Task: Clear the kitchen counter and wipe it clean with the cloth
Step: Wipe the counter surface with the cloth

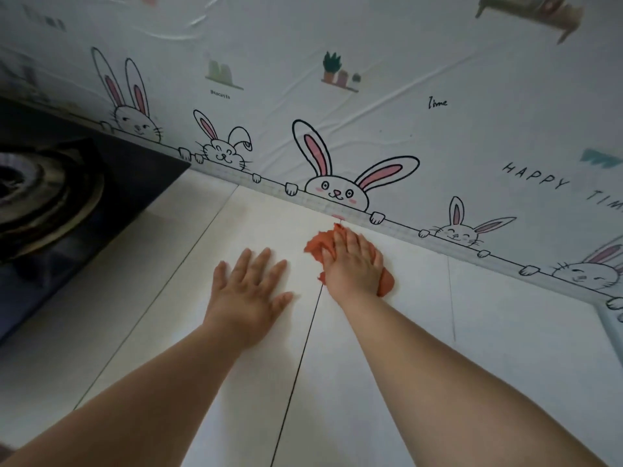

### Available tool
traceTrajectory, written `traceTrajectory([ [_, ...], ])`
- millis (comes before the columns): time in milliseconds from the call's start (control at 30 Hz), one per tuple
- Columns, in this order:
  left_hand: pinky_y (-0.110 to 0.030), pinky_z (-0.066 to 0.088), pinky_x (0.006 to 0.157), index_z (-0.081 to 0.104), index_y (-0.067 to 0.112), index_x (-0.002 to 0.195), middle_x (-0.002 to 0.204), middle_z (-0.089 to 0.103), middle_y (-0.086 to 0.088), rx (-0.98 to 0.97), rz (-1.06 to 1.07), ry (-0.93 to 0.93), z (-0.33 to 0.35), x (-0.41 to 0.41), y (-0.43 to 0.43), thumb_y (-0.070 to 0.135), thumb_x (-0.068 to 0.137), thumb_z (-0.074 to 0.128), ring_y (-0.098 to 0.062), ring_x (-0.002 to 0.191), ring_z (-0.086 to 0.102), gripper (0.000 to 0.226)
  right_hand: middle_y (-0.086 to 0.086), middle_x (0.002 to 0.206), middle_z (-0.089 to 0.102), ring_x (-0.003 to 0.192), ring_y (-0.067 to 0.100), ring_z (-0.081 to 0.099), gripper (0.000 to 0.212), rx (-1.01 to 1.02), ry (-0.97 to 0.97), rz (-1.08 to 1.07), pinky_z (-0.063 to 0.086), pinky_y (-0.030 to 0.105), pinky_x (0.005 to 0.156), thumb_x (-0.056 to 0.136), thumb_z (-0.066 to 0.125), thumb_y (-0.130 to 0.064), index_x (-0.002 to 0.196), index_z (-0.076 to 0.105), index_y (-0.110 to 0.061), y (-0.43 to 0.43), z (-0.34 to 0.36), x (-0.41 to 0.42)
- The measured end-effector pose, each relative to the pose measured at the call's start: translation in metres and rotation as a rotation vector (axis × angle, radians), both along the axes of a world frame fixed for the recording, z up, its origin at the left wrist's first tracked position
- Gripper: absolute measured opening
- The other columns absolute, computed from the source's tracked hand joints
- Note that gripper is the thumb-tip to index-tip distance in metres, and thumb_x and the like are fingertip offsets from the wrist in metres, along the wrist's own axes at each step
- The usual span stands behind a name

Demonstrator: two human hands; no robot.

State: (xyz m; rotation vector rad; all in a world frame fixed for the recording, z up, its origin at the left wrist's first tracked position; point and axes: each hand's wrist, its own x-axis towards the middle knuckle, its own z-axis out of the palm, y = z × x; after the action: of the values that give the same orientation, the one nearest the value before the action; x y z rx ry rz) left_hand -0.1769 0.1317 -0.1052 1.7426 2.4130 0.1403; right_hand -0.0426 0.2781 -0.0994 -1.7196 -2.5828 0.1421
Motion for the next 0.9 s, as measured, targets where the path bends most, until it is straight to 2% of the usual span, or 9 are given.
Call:
traceTrajectory([
  [133, -0.050, -0.004, 0.114, -0.009, 0.039, 0.145, 0.158, -0.014, 0.010, -0.008, -0.004, -0.018, 0.002, 0.000, 0.003, 0.072, 0.058, -0.033, -0.020, 0.145, -0.015, 0.095, -0.007, 0.148, 0.043, 0.136, 0.016, 0.040, 0.054, 0.122, 0.102, 0.307, 0.011, 0.035, 0.112, 0.094, 0.028, -0.046, 0.142, 0.043, -0.027, -0.041, -0.003, -0.023],
  [233, -0.051, -0.005, 0.114, -0.013, 0.036, 0.145, 0.157, -0.017, 0.009, -0.033, -0.009, -0.017, 0.006, -0.001, 0.006, 0.071, 0.047, -0.041, -0.020, 0.144, -0.017, 0.107, -0.014, 0.154, 0.032, 0.141, 0.011, 0.028, 0.058, 0.052, 0.036, 0.550, 0.009, 0.032, 0.114, 0.092, 0.020, -0.052, 0.146, 0.032, -0.036, -0.024, 0.007, -0.012],
  [300, -0.051, -0.006, 0.114, -0.014, 0.039, 0.144, 0.157, -0.018, 0.009, -0.057, -0.015, -0.025, 0.007, -0.002, 0.006, 0.072, 0.044, -0.043, -0.020, 0.144, -0.018, 0.109, -0.017, 0.158, 0.017, 0.145, 0.011, 0.014, 0.057, -0.004, -0.034, 0.513, 0.007, 0.038, 0.117, 0.092, 0.017, -0.058, 0.147, 0.018, -0.045, -0.005, 0.009, -0.002],
  [433, -0.051, -0.007, 0.115, -0.012, 0.038, 0.145, 0.157, -0.017, 0.010, -0.065, -0.018, -0.036, 0.005, -0.003, 0.004, 0.073, 0.060, -0.028, -0.019, 0.144, -0.018, 0.094, -0.012, 0.160, 0.006, 0.147, 0.014, 0.001, 0.056, -0.043, 0.025, 0.020, 0.000, 0.047, 0.117, 0.096, 0.020, -0.055, 0.149, 0.011, -0.041, -0.009, 0.006, -0.019],
  [600, -0.045, -0.005, 0.116, -0.010, 0.029, 0.147, 0.158, -0.013, 0.009, 0.017, 0.003, -0.123, 0.007, -0.005, 0.001, 0.063, 0.068, -0.012, -0.015, 0.145, -0.014, 0.087, -0.011, 0.158, 0.020, 0.146, 0.014, 0.017, 0.055, 0.063, 0.070, 0.354, 0.002, 0.037, 0.117, 0.096, 0.025, -0.049, 0.149, 0.023, -0.035, -0.065, 0.002, -0.015],
  [700, -0.036, -0.006, 0.116, -0.003, 0.027, 0.149, 0.159, -0.007, 0.007, 0.091, -0.022, -0.338, 0.014, -0.017, -0.003, 0.059, 0.071, 0.002, -0.011, 0.145, -0.010, 0.084, -0.015, 0.155, 0.028, 0.144, 0.009, 0.022, 0.052, 0.040, 0.039, 0.667, 0.008, 0.032, 0.116, 0.097, 0.028, -0.050, 0.146, 0.032, -0.035, -0.071, 0.007, 0.038],
  [767, -0.027, -0.003, 0.116, 0.007, 0.029, 0.149, 0.158, 0.002, 0.012, 0.255, 0.047, -0.653, 0.023, -0.023, -0.011, 0.054, 0.089, 0.021, -0.003, 0.144, -0.005, 0.067, -0.019, 0.155, 0.021, 0.144, 0.002, 0.013, 0.050, -0.009, -0.011, 0.774, 0.000, 0.025, 0.116, 0.098, 0.026, -0.052, 0.146, 0.029, -0.039, -0.059, 0.013, 0.065],
  [833, -0.019, 0.006, 0.112, 0.020, 0.033, 0.147, 0.154, 0.015, 0.020, 0.456, 0.246, -0.936, 0.033, -0.025, -0.022, 0.040, 0.098, 0.035, 0.005, 0.140, 0.008, 0.052, -0.021, 0.155, 0.021, 0.144, 0.003, 0.014, 0.051, -0.020, -0.003, 0.673, -0.001, 0.023, 0.115, 0.097, 0.019, -0.057, 0.145, 0.029, -0.043, -0.046, 0.013, 0.070],
  [900, -0.014, 0.012, 0.108, 0.031, 0.030, 0.144, 0.151, 0.026, 0.018, 0.604, 0.429, -0.984, 0.038, -0.033, -0.033, 0.035, 0.099, 0.036, 0.006, 0.136, 0.019, 0.045, -0.016, 0.153, 0.030, 0.143, 0.010, 0.025, 0.053, 0.020, 0.011, 0.470, 0.007, 0.030, 0.115, 0.096, 0.018, -0.058, 0.142, 0.037, -0.040, -0.053, 0.007, 0.052],
])
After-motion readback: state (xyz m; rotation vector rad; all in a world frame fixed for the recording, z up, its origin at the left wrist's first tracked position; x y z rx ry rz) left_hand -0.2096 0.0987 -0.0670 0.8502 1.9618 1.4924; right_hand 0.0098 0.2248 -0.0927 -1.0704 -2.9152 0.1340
